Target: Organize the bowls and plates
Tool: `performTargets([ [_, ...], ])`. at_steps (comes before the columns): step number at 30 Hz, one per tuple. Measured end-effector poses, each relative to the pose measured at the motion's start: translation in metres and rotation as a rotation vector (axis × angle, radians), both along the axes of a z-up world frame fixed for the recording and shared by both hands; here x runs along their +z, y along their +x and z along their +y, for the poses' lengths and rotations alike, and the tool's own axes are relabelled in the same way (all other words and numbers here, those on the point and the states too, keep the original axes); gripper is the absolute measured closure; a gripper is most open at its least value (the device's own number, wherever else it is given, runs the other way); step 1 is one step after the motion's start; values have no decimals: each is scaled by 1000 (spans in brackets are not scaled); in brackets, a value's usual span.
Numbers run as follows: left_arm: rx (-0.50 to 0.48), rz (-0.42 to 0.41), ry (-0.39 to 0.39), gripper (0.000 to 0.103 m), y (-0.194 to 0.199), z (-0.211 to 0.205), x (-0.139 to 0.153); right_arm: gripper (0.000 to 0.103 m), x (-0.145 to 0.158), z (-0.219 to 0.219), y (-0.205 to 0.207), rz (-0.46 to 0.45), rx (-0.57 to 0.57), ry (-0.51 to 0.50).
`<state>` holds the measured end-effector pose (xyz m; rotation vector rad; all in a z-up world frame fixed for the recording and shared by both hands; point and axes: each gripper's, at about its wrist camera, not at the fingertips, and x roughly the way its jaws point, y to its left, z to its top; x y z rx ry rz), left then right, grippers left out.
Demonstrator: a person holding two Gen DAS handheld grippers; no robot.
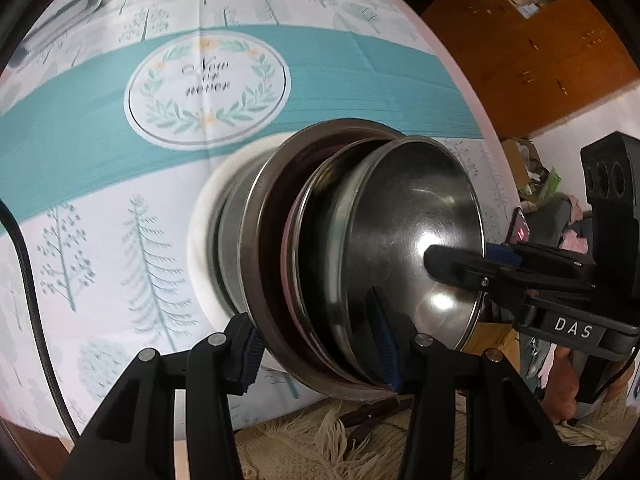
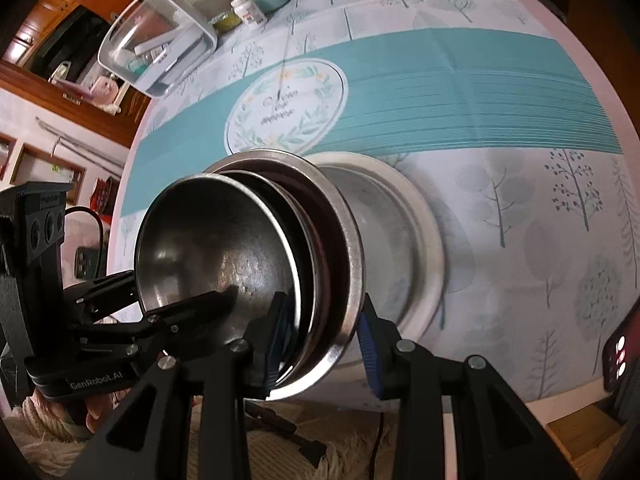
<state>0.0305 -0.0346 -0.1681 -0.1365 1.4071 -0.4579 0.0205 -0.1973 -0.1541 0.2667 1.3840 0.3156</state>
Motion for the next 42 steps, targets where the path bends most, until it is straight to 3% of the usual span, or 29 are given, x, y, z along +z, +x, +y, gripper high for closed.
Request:
performTargets([
  [11,87,47,18,57,4,-9,-20,69,-24,-7,14,41,88,0],
  [29,91,38,53,57,16,-9,-25,69,-34,-7,19,70,102,8],
  [38,82,12,83,55,16,-8,-25,63,-24,0,19,-13,109,-74],
  [42,104,-17,84,45,18,-2,-19,63,-17,0,19,-53,102,-91],
])
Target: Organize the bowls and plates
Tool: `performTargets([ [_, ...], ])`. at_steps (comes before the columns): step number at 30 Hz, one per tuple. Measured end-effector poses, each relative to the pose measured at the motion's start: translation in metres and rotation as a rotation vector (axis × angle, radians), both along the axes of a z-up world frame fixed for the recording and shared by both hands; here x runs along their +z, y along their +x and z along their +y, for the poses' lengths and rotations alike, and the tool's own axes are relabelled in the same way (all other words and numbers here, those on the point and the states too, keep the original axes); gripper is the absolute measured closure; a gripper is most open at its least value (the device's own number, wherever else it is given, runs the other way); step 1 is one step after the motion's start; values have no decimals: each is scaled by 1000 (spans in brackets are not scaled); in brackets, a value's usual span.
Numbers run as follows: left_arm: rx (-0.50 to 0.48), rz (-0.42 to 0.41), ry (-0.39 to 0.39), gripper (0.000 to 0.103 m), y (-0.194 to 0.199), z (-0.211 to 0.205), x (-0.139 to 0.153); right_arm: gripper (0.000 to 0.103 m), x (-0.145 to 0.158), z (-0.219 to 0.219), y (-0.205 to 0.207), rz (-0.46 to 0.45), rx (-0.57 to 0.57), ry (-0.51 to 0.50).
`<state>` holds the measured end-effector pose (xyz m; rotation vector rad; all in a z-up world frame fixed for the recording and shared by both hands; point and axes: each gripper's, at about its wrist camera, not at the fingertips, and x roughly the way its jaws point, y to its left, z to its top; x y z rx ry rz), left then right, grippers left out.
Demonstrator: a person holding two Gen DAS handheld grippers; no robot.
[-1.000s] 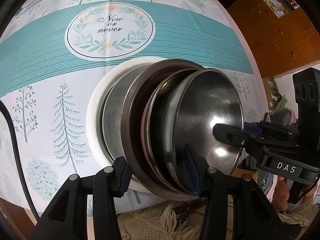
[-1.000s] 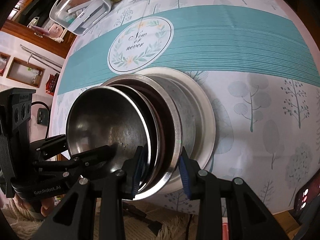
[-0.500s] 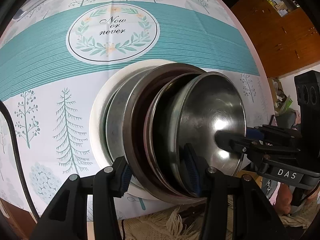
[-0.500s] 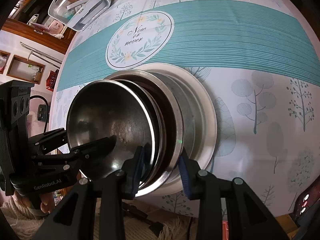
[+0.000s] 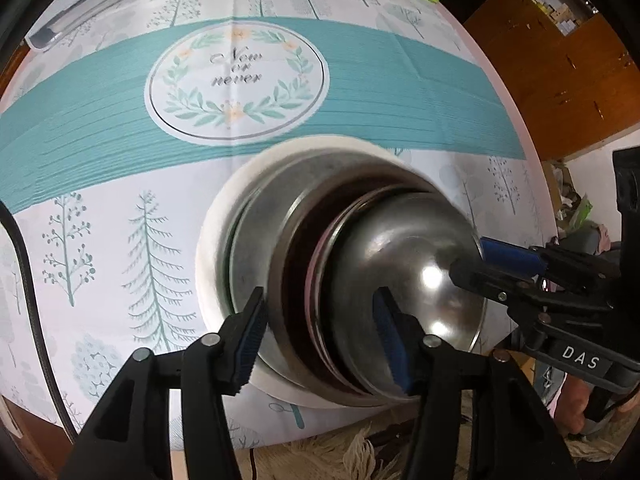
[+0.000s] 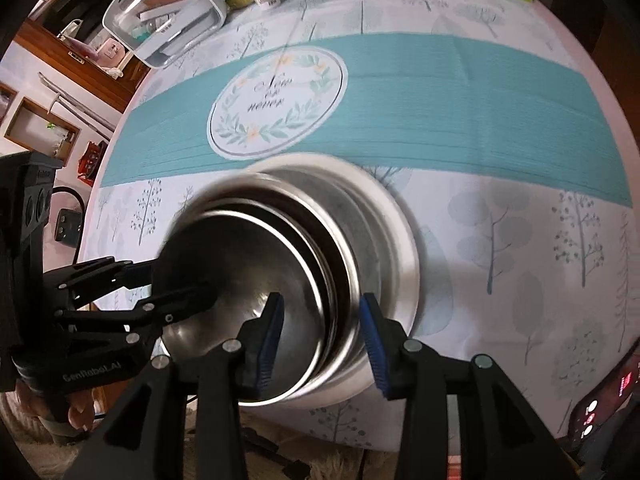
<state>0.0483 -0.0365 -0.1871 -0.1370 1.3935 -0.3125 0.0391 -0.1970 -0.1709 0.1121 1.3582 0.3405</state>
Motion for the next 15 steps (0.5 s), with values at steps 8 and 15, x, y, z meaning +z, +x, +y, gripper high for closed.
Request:
performTargets([
  [8,-29,-130,52,32,-7,-4,33,63,26,4,-7,-113,8,-35],
  [15,-17,-258,65,22,-12,-7,75,63,63,9,-15,-228,20,-33],
])
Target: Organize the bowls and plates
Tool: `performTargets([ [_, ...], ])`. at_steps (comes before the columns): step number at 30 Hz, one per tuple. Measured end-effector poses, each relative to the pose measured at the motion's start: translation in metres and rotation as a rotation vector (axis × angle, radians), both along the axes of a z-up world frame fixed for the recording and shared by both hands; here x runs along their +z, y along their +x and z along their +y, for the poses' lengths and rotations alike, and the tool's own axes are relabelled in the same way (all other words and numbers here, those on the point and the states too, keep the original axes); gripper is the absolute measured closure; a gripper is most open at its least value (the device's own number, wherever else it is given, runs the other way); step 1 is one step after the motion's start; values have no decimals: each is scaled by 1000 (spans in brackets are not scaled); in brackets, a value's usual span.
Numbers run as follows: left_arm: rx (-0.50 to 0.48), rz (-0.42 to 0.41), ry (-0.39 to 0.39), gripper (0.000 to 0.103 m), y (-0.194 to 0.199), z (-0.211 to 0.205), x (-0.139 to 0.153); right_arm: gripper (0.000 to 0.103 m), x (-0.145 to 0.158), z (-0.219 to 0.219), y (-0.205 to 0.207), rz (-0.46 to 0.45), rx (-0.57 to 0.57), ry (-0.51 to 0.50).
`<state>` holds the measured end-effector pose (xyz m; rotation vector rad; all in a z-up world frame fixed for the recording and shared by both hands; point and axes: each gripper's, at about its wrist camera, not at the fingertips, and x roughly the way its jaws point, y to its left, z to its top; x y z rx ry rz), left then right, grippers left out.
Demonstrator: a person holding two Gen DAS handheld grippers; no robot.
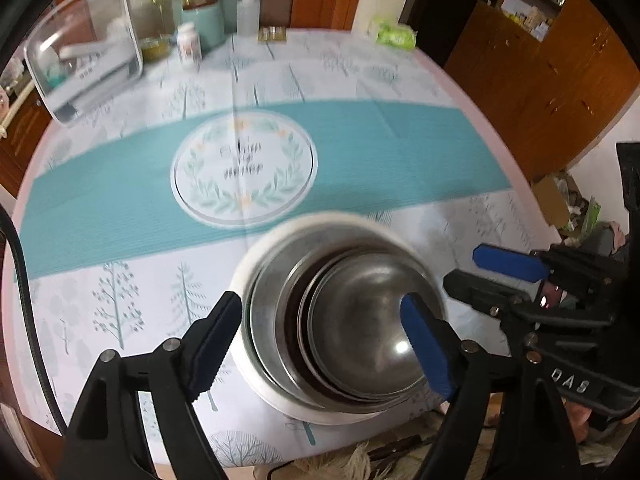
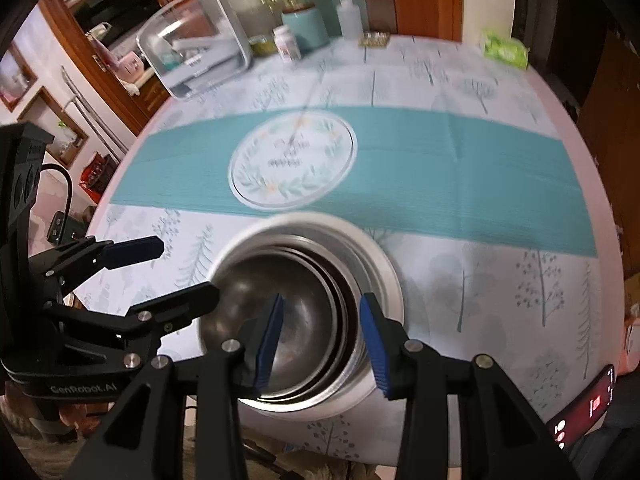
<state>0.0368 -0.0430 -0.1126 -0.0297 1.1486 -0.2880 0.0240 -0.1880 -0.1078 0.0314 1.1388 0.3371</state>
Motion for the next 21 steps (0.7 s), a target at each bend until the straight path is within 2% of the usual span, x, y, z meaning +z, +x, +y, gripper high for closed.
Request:
performTargets([
  [6,73,-81,-16,21,-5,7,37,63,31,-1,-5,-69,-31,30],
  [14,172,-218,65,8,-20,13,79,61,63,6,-16,-160,-71,19],
  [21,229,-230,79,5,-32,23,93,57,77,14,-25,-219,-93,-26],
])
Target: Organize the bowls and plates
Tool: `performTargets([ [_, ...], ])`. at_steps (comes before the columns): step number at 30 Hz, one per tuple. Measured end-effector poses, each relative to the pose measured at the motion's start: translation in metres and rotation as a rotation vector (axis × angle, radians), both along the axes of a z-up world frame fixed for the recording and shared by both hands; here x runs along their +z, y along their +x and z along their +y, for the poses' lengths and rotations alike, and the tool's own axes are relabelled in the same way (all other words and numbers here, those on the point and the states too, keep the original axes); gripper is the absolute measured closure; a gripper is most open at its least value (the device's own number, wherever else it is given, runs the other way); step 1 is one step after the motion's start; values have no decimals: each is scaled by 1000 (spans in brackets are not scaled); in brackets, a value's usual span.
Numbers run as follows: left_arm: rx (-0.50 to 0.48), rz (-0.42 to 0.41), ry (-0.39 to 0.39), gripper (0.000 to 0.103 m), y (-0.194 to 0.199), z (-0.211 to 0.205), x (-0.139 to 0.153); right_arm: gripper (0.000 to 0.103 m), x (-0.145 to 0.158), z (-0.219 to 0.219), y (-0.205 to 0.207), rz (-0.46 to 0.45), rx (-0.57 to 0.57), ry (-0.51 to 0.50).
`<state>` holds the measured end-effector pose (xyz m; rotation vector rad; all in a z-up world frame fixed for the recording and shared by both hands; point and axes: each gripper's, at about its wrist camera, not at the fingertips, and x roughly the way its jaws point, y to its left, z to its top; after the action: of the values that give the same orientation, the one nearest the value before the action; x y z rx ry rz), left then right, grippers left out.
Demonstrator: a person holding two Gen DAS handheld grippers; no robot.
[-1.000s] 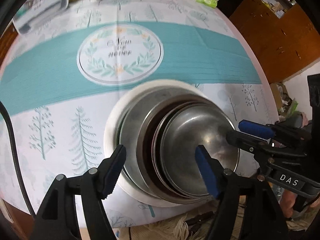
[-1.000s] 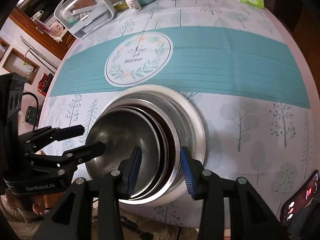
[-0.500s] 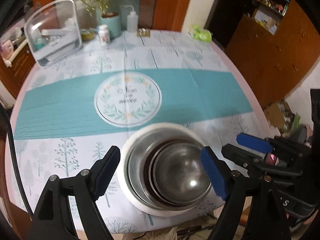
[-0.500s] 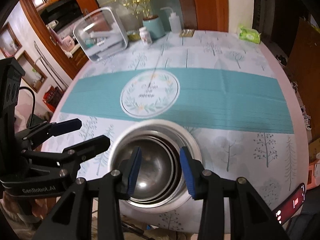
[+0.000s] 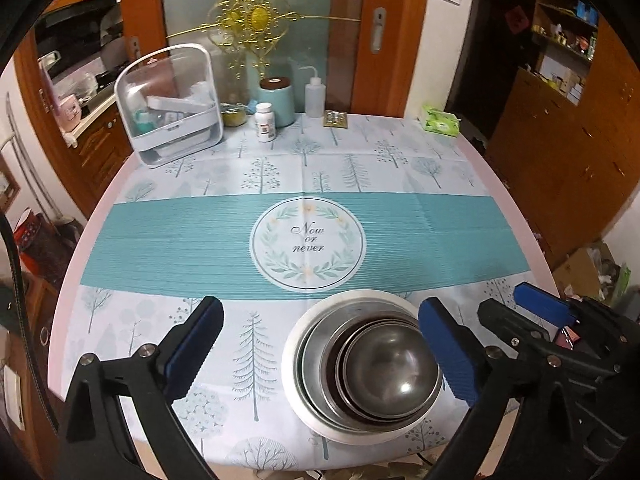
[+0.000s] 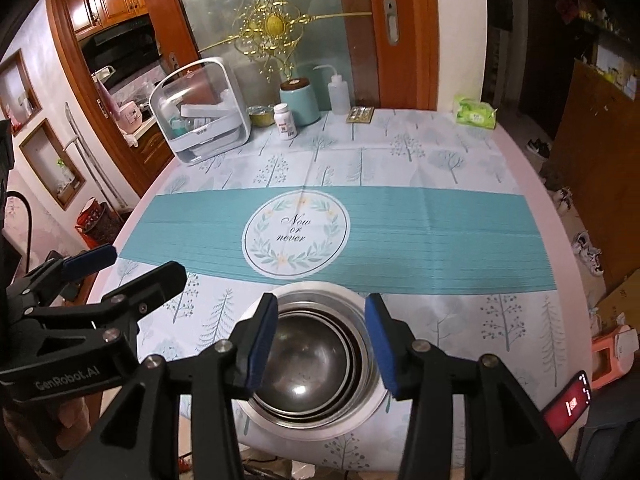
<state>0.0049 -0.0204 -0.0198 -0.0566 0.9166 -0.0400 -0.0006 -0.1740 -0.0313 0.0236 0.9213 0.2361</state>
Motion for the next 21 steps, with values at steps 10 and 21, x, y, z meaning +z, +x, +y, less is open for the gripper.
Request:
performTargets([
  [10,69,-66,60,5,-17,5,14,49,13,4,-12,-61,-31,-32],
  [21,82,-40,67,1,-16,6,12,49,15,3,-12,-65,-47,-26],
])
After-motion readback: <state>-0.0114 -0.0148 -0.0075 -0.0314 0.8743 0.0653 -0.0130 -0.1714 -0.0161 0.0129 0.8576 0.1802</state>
